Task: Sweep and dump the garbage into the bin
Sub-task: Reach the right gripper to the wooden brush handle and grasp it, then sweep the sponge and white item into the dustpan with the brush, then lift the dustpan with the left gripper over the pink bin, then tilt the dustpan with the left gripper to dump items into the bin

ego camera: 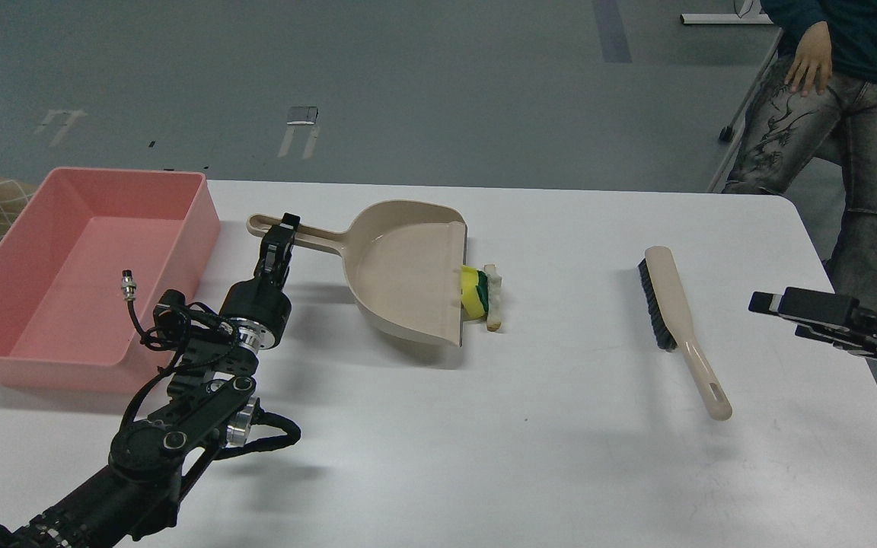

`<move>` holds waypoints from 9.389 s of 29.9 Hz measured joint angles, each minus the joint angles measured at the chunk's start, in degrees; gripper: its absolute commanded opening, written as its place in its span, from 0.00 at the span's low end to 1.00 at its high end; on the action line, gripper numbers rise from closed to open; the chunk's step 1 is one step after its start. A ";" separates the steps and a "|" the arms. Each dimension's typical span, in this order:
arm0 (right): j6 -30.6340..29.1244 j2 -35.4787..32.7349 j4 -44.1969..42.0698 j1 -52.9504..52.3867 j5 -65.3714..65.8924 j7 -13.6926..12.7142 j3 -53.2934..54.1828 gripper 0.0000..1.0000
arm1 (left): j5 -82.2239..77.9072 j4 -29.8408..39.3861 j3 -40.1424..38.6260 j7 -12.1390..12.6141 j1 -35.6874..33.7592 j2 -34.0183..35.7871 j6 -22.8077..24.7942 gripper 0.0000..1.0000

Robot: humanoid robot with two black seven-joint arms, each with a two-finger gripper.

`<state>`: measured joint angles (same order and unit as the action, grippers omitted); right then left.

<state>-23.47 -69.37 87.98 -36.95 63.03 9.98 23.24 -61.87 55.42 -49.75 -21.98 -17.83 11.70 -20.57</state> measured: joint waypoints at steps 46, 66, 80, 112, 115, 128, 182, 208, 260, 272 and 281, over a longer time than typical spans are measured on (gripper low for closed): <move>0.81 16.84 -3.48 1.80 8.27 -13.29 -0.30 0.75 | -0.19 0.40 0.07 -1.35 1.04 0.38 0.09 0.00; 0.79 17.78 -3.75 2.50 10.27 -13.34 -0.30 0.22 | -0.27 0.40 0.02 -1.57 0.87 0.53 0.09 0.00; 0.79 17.78 -3.20 2.82 9.71 -16.19 0.54 0.00 | -0.18 0.40 0.01 -1.57 0.87 0.76 0.09 0.00; 0.52 33.96 -8.26 3.39 5.75 -10.51 2.96 0.00 | -0.44 0.39 1.76 -2.81 2.77 5.06 0.09 0.00; 0.28 36.06 -10.18 3.58 5.70 -9.00 2.96 0.00 | -0.44 0.40 1.76 -2.81 2.87 5.09 0.09 0.00; -4.40 47.27 -19.31 3.36 5.70 -3.90 5.37 0.00 | -0.44 0.40 1.76 -2.81 2.93 5.27 0.09 0.00; -4.53 67.46 -32.94 -0.87 5.41 1.77 7.24 0.00 | 0.38 0.38 7.38 -3.66 1.55 -1.68 -1.11 0.00; -4.54 64.97 -23.78 -1.25 5.25 0.19 10.14 0.00 | 1.95 -0.65 7.06 -3.70 0.68 -3.45 -1.32 0.00; -4.53 37.07 -20.15 5.98 17.86 -5.01 14.03 0.00 | 35.89 24.09 -5.45 -2.57 8.47 40.37 10.18 0.00; -4.53 37.21 -19.85 5.31 20.63 -6.03 9.25 0.00 | 35.95 23.52 -19.51 -2.86 23.56 42.53 16.65 0.00; -4.53 37.17 -19.33 5.29 20.51 -6.18 8.67 0.00 | 35.99 18.39 -21.64 -4.41 27.42 42.53 18.95 0.00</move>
<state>-28.00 -32.21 68.65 -31.66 83.54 3.80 31.91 -25.89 73.80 -71.39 -26.39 9.60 54.23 -1.62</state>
